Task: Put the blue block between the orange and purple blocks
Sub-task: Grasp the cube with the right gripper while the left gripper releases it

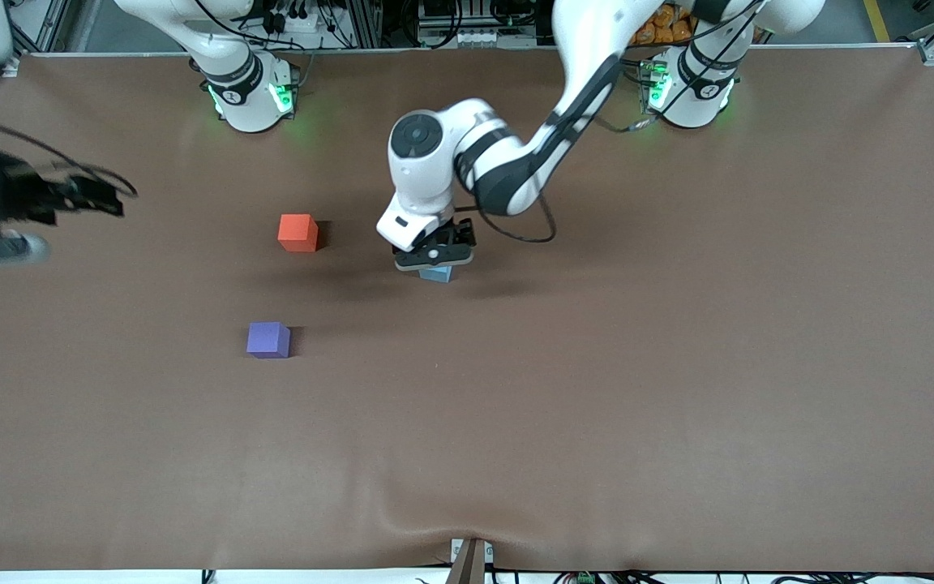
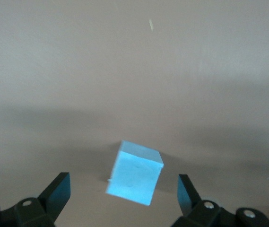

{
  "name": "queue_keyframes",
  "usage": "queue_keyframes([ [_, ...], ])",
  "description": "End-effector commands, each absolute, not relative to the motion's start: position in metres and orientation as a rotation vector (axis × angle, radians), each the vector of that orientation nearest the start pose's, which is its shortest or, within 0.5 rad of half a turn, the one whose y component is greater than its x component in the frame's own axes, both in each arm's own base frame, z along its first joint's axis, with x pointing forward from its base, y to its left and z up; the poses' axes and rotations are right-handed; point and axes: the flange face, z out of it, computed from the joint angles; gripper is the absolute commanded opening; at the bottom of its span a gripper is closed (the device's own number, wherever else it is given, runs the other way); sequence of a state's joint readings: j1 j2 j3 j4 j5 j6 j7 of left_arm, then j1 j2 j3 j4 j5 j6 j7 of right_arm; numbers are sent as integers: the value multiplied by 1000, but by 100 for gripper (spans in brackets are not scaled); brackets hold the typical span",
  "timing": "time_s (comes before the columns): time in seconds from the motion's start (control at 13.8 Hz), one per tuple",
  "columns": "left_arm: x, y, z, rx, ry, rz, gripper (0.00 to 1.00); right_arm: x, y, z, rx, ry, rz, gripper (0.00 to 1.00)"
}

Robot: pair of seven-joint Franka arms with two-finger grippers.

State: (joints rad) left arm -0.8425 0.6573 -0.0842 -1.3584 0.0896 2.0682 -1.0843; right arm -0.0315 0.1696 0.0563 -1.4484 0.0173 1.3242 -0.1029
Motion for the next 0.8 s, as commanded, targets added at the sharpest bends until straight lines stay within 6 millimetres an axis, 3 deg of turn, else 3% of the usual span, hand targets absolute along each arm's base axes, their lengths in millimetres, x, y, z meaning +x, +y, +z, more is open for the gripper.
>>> queue_keyframes([
  [0.0, 491, -512, 417, -3148, -249, -97, 100, 574, 16, 558, -3022, -233, 477, 100],
  [0.14, 527, -458, 439, -3126, -259, -77, 100, 570, 29, 547, -2919, 53, 522, 100],
  [0.22, 544, -428, 447, -3107, -247, -52, 100, 570, 40, 544, -2920, 113, 538, 100],
  [0.36, 575, -356, 459, -3063, -181, 35, 100, 567, 91, 538, -2943, 138, 552, 100],
  [0.43, 592, -316, 466, -3059, -140, 58, 100, 568, 106, 529, -2934, 214, 558, 100],
  [0.58, 618, -240, 467, -3047, -18, 145, 100, 562, 143, 502, -2890, 207, 575, 100],
  [0.72, 626, -169, 473, -3048, 52, 185, 100, 550, 204, 476, -2920, 92, 498, 100],
])
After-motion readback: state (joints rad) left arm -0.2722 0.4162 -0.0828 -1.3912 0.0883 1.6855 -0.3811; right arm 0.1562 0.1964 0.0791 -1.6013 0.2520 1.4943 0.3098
